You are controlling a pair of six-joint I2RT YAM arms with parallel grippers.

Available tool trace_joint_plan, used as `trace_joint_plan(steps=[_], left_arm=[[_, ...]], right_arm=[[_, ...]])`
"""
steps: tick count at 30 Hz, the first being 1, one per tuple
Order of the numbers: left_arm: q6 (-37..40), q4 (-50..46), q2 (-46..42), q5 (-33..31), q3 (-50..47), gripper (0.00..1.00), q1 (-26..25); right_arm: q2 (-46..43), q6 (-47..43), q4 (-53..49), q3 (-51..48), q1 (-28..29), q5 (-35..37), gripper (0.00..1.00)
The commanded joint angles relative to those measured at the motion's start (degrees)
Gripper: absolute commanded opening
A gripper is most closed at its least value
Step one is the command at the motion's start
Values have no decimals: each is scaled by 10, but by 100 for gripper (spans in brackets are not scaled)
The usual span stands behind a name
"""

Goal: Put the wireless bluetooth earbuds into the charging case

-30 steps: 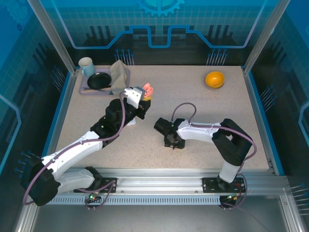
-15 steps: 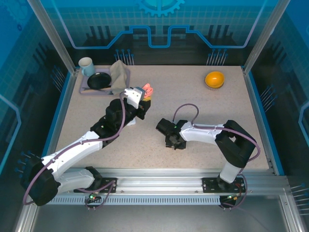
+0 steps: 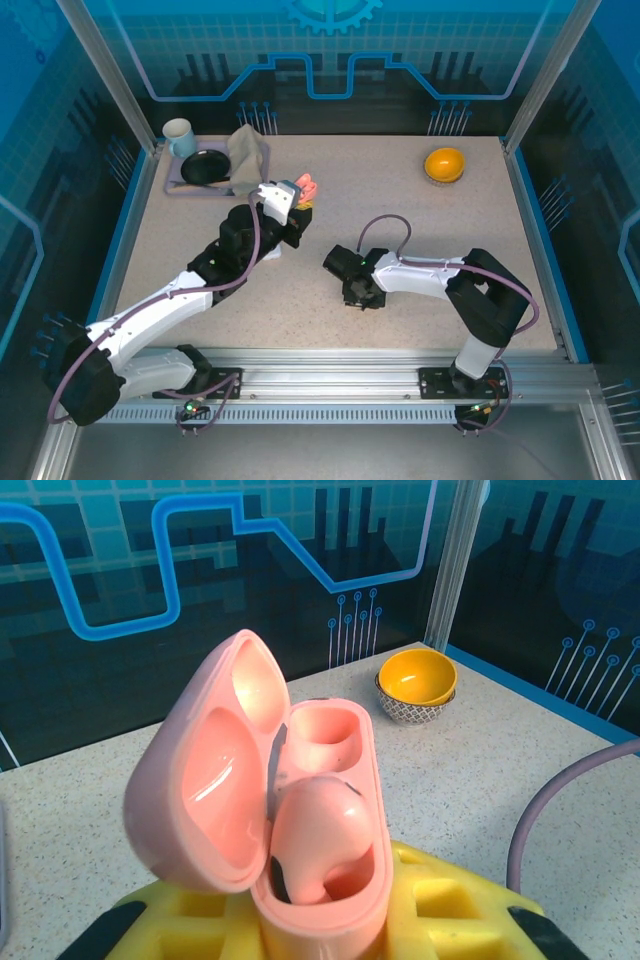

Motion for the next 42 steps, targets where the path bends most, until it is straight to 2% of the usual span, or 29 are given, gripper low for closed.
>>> trace_joint_plan(steps=[1, 14, 28, 42], left_arm=[[-8, 5, 0, 9, 14, 0, 4], [-4, 3, 2, 8, 21, 0, 4], [-7, 3, 7, 11, 26, 0, 4], [-11, 2, 7, 14, 24, 0, 4]], right_arm=[[4, -11, -68, -8, -8, -3, 34], [5, -22, -76, -10, -6, -3, 35], [3, -27, -84, 0, -5, 0, 27], [-51, -37, -71, -3, -9, 6, 24]])
